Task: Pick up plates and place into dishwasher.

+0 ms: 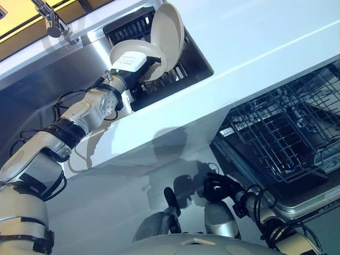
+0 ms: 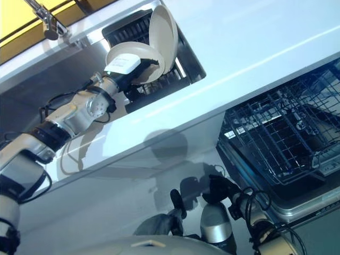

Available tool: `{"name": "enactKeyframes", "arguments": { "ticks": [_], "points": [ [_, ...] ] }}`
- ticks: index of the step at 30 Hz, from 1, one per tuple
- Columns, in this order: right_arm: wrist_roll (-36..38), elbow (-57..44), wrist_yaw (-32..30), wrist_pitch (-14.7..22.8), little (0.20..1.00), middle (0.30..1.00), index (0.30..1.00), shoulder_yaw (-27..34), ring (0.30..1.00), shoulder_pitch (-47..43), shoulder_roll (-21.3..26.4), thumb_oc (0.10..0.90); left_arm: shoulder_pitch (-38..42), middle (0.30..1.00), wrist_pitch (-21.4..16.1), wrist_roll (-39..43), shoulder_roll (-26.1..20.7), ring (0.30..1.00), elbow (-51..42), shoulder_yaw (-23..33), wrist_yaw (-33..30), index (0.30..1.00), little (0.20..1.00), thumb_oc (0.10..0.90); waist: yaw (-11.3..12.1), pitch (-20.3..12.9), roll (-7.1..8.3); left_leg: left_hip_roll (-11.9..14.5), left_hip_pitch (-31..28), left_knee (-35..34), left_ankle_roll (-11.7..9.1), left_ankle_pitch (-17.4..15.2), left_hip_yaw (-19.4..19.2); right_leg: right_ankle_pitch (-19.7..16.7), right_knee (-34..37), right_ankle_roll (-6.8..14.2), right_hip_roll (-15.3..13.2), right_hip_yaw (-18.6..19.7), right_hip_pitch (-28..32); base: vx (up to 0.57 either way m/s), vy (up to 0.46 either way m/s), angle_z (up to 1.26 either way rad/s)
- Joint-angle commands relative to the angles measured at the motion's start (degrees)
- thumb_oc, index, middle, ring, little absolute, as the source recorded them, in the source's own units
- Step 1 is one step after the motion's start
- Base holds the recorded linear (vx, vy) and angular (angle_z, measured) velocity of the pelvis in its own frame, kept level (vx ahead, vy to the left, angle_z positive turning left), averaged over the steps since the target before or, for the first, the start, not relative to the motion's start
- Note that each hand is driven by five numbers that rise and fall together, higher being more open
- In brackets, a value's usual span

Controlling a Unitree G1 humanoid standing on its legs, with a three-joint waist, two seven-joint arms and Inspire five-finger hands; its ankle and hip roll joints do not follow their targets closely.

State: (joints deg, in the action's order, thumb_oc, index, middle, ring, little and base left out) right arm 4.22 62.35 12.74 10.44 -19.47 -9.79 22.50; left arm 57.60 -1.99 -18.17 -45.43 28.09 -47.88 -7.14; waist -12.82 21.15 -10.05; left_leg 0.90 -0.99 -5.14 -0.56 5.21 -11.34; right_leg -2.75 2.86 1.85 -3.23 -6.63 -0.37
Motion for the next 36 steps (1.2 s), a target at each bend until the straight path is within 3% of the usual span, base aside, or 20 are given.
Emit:
{"name": "enactKeyframes", "arguments": {
  "ticks": [1, 5, 6, 7, 8, 11, 21, 28, 36],
  "points": [
    [0.14, -0.74, 1.15, 0.18, 0.900, 0.900, 0.900, -3.67, 0.900, 2.82, 2.03, 0.800, 9.44, 0.900, 0.48, -4.88, -1.23, 0.900, 8.40, 1.11, -5.13, 0.900, 0.900, 0.800, -1.72, 1.22, 2.36, -2.86, 1.70, 3.90, 0.55, -5.64, -3.16, 2.57, -4.62, 2.01, 1.72, 3.29, -5.33, -0.05, -0.016, 0.01],
    [0.02, -0.94, 0.94, 0.26, 0.900, 0.900, 0.900, -4.02, 0.900, 2.30, 2.15, 0.800, 10.33, 0.900, 0.76, -6.27, -1.26, 0.900, 9.21, 0.19, -5.50, 0.900, 0.900, 0.800, -1.76, 1.61, 2.40, -2.87, 2.15, 3.98, 0.50, -5.45, -3.12, 2.47, -4.79, 1.92, 1.72, 3.33, -5.75, -0.02, -0.008, 0.01],
    [0.51, -1.00, 0.79, 0.26, 0.900, 0.900, 0.900, -4.50, 0.900, 1.56, 2.31, 0.800, 11.64, 0.738, 0.78, -7.74, -1.13, 0.738, 11.05, -0.68, -6.30, 0.738, 0.711, 0.611, -1.87, 2.06, 2.48, -2.85, 2.65, 4.10, 0.41, -5.32, -3.26, 2.34, -4.92, 1.91, 1.62, 3.32, -6.32, -0.05, -0.015, -0.01],
    [0.75, -0.97, 0.80, 0.21, 0.900, 0.900, 0.900, -4.58, 0.900, 1.43, 2.38, 0.800, 11.86, 0.622, 0.78, -8.03, -1.10, 0.622, 11.29, -0.87, -6.41, 0.622, 0.576, 0.476, -1.87, 2.09, 2.47, -2.86, 2.73, 4.14, 0.40, -5.31, -3.26, 2.31, -4.91, 1.89, 1.61, 3.32, -6.38, -0.06, -0.016, -0.04],
    [1.02, -0.90, 0.81, 0.23, 0.900, 0.900, 0.900, -4.53, 0.900, 1.21, 2.48, 0.800, 12.38, 0.571, 0.98, -8.85, -1.15, 0.571, 11.78, -1.19, -6.51, 0.571, 0.516, 0.416, -1.88, 2.20, 2.39, -2.91, 2.89, 4.16, 0.32, -5.22, -3.27, 2.21, -4.82, 1.87, 1.60, 3.32, -6.47, 0.00, 0.000, 0.00],
    [0.82, -1.05, 0.64, 0.26, 0.900, 0.900, 0.900, -4.39, 0.900, 1.17, 2.66, 0.800, 13.16, 0.314, 1.15, -9.94, -1.52, 0.314, 12.52, -1.72, -5.71, 0.314, 0.216, 0.116, -1.98, 2.26, 2.19, -2.97, 2.85, 4.09, 0.21, -5.14, -3.31, 2.16, -4.69, 1.84, 1.59, 3.25, -6.37, 0.00, 0.000, -0.01],
    [0.09, -1.05, 0.55, 0.15, 0.900, 0.900, 0.900, -3.77, 0.900, 1.61, 3.17, 0.800, 15.09, 0.300, -1.05, -15.22, -3.63, 0.300, 12.83, -4.05, -6.17, 0.300, 0.200, 0.100, -2.25, 1.53, 1.61, -3.21, 1.65, 4.02, -0.07, -5.31, -3.20, 2.51, -4.19, 1.75, 1.48, 2.52, -4.61, 0.00, 0.000, -0.01],
    [-1.70, -0.73, 0.29, -0.06, 0.900, 0.900, 0.900, -2.99, 0.900, 3.02, 3.04, 0.800, 15.64, 0.300, -2.89, -20.44, -5.71, 0.300, 11.19, -5.94, -5.36, 0.300, 0.200, 0.100, -2.19, -0.54, 0.94, -3.48, 0.12, 3.88, -0.18, -5.59, -3.01, 2.64, -3.64, 1.80, 1.34, 1.78, -2.74, 0.02, -0.006, 0.05],
    [-3.86, -0.74, -1.57, 0.48, 0.900, 0.900, 0.900, -2.65, 0.900, 4.91, 2.49, 0.800, 15.40, 0.300, -4.14, -19.88, -8.09, 0.300, 8.62, -5.85, -7.98, 0.300, 0.200, 0.100, -1.58, -3.51, 0.62, -3.67, -1.60, 4.03, -0.16, -6.12, -2.80, 2.84, -3.14, 1.93, 1.22, 0.90, -0.50, 0.01, 0.002, 0.02]
  ]
}}
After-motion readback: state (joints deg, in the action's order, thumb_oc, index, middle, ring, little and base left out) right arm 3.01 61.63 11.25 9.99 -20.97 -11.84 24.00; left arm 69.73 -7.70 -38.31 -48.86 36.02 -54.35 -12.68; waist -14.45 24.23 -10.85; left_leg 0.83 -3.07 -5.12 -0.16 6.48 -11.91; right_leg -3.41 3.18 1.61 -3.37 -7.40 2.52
